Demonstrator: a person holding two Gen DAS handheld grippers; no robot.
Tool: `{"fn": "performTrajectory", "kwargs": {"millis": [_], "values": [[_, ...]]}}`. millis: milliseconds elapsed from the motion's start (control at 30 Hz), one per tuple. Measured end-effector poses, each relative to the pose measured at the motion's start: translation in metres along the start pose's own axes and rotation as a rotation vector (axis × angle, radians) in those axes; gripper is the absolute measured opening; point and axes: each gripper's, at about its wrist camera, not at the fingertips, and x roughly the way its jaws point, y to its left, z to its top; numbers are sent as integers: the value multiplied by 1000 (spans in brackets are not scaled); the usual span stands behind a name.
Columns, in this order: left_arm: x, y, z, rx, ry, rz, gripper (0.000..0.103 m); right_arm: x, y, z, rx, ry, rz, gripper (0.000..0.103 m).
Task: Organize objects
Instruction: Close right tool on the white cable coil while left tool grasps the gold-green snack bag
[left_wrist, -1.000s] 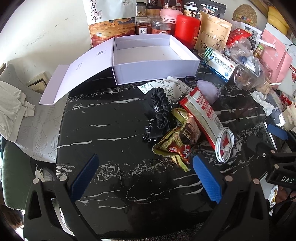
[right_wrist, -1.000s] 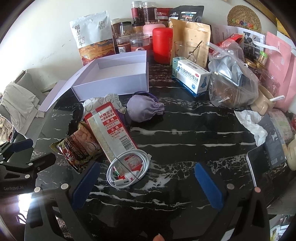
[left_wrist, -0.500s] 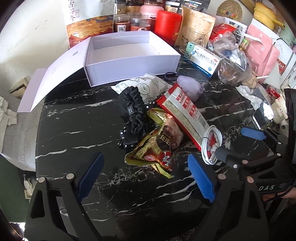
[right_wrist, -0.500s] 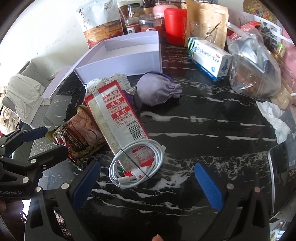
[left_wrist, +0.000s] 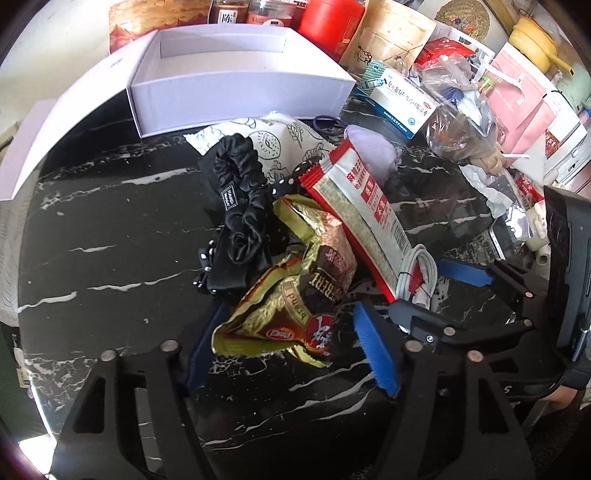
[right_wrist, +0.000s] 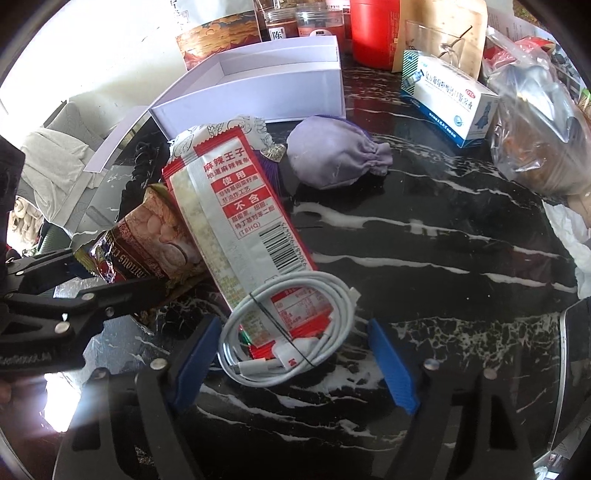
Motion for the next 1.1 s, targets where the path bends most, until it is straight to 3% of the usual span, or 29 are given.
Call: {"fn": "performTrajectory", "kwargs": {"millis": [133, 300, 800, 1100], "values": [[8, 1, 1, -21, 19, -50, 40, -2, -4, -1, 4, -6, 0, 71], [6, -2, 0, -7, 3, -66, 32, -3, -8, -4, 12, -9, -4, 70], [-15, 15, -32, -7, 11, -25, 31, -11, -13, -20, 21, -27, -28, 69], [-10, 20, -30, -41, -6, -35, 42, -12, -9, -23, -2, -33, -36, 69]]}}
